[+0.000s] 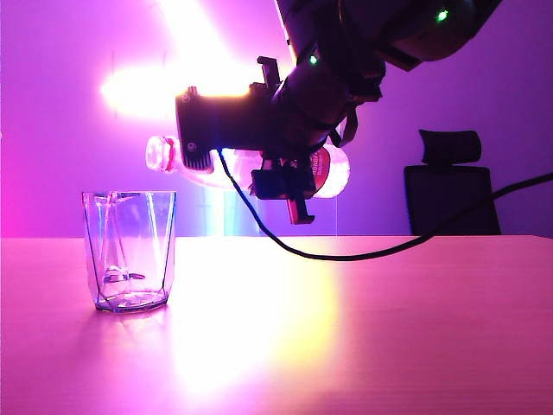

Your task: Pick up the mineral water bottle on the table and pour water into the mug until it's half full.

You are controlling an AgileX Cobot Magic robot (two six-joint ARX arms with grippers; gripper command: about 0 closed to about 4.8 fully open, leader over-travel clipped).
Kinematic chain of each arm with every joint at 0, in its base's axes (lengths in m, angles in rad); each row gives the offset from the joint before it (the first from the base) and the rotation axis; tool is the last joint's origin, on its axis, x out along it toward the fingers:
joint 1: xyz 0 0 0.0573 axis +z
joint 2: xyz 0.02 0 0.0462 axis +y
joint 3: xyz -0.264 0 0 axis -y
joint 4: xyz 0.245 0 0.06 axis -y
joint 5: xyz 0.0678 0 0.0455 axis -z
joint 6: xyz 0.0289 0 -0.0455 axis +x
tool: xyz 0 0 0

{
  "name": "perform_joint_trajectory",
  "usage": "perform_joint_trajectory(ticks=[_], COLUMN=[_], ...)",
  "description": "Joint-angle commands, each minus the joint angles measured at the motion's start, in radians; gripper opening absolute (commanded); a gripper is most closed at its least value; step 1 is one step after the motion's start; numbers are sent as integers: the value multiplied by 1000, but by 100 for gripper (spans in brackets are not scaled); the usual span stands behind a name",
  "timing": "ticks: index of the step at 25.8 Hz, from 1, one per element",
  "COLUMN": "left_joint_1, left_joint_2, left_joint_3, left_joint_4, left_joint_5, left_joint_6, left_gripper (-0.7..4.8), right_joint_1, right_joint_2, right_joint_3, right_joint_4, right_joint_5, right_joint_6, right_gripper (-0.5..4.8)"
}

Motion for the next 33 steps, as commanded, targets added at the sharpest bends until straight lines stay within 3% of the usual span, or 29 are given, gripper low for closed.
perform_joint_trajectory(ticks=[1, 15, 33], left_joint_1=[1, 1, 1], left_joint_2=[2, 2, 2], left_joint_3=[4, 4, 4], left_joint_4=[9, 9, 9], left_joint_5=[4, 4, 4], left_joint_6=[-3, -3, -3], left_gripper=[-2, -2, -2], right_joint_1=[2, 1, -1], right_joint_2=[-10, -10, -10], right_joint_3=[11, 11, 11], right_joint_4=[79, 116, 153], right_joint_5=[10, 30, 36], right_joint_6=[-29, -132, -156], right_gripper=[247, 247, 247])
